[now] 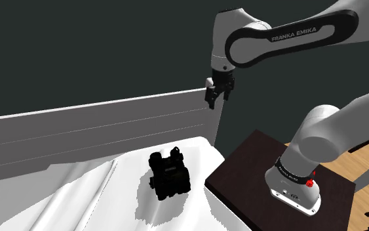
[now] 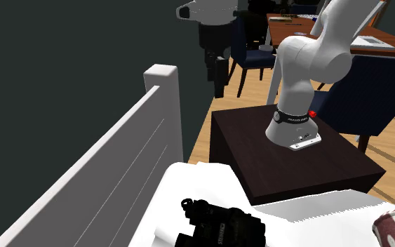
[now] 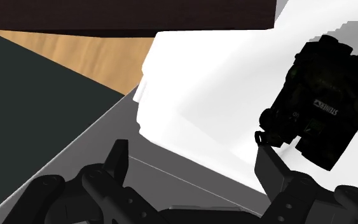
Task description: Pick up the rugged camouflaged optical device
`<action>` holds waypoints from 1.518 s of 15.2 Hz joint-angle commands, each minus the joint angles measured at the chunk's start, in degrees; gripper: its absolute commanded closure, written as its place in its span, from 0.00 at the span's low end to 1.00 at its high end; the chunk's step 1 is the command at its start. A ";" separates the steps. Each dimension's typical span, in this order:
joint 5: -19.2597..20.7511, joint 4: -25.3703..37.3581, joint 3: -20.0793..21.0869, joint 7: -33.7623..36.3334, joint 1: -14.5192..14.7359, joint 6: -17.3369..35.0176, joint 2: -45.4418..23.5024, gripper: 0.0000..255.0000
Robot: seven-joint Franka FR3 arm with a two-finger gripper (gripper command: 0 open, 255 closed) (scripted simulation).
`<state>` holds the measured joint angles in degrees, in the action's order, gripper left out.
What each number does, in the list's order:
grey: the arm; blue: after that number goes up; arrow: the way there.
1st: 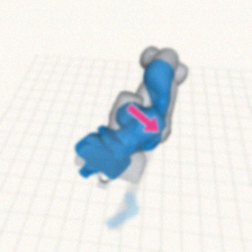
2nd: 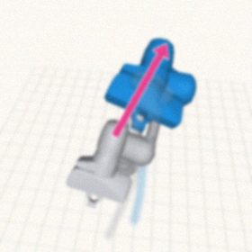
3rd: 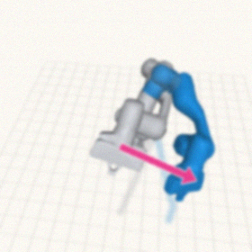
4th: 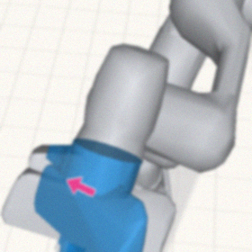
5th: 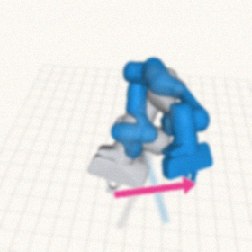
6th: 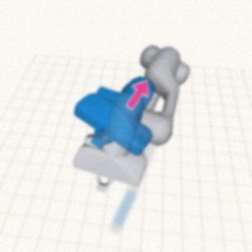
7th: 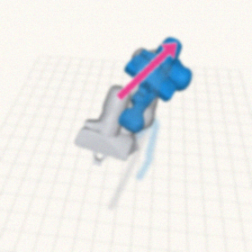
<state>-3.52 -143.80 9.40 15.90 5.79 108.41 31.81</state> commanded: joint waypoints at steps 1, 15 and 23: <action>-0.81 0.10 1.50 1.83 0.53 3.20 -3.05 0.00; 1.90 8.74 10.73 16.99 3.08 23.57 -31.34 0.00; 9.73 20.35 11.02 27.21 7.27 29.67 -49.44 0.00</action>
<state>5.23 -125.69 20.50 41.70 12.23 138.04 -15.32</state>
